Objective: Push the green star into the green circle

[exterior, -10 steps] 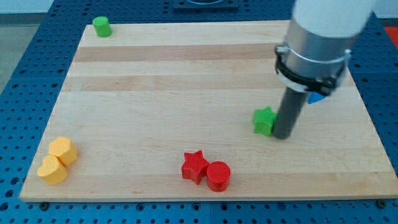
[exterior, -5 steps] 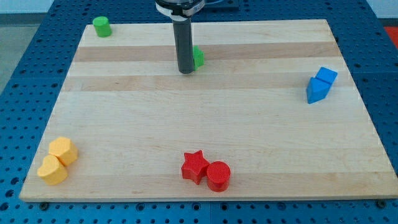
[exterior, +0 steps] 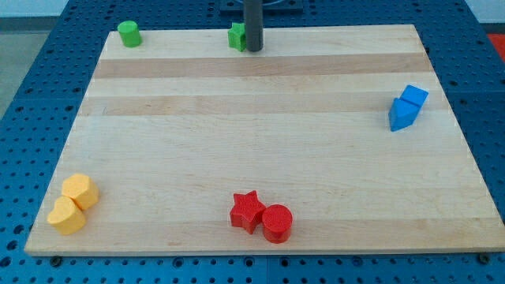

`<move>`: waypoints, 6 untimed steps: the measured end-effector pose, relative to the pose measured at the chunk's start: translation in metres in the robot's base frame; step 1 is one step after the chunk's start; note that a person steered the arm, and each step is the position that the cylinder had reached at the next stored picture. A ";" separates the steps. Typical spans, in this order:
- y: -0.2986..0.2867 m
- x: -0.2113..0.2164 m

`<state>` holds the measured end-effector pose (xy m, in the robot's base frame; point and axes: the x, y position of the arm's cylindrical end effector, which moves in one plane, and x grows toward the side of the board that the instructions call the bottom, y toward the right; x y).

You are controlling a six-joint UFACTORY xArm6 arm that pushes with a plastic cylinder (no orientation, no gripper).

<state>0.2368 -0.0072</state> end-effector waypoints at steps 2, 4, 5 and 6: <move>-0.028 -0.024; -0.120 -0.021; -0.090 -0.006; -0.060 0.013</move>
<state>0.2502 -0.0672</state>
